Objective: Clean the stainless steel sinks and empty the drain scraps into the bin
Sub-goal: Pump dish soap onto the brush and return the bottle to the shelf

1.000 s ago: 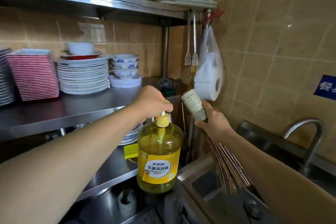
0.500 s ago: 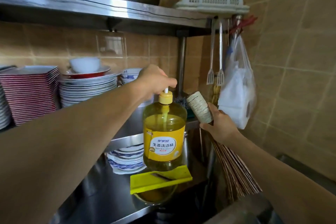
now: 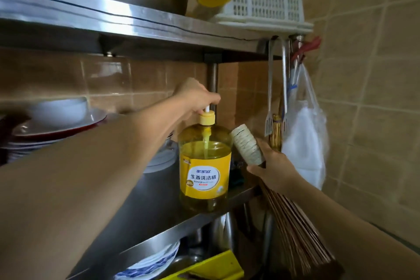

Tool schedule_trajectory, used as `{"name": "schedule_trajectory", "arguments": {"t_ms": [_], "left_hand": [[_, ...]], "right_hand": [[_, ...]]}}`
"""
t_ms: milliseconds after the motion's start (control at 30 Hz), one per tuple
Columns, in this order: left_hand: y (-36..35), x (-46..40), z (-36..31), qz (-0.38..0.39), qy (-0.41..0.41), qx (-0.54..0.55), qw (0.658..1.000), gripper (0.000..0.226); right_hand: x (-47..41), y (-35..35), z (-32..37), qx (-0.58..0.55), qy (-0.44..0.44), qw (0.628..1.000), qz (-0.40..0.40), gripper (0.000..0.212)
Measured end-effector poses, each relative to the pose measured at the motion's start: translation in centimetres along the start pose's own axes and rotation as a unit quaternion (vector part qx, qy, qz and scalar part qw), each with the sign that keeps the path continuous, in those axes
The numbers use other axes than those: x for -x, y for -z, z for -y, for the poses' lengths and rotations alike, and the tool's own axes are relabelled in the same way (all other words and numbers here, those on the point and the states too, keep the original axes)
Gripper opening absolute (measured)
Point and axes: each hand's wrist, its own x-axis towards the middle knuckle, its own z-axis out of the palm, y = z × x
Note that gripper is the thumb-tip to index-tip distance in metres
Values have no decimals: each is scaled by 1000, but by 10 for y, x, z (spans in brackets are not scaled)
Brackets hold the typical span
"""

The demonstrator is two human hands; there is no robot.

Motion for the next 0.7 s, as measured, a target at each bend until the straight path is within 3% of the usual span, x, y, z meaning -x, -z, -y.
{"name": "schedule_trajectory", "arguments": {"t_ms": [700], "left_hand": [[-36, -102, 56, 97, -14, 55, 994, 14]], "right_hand": [[-64, -38, -10, 35, -96, 995, -5, 79]]}}
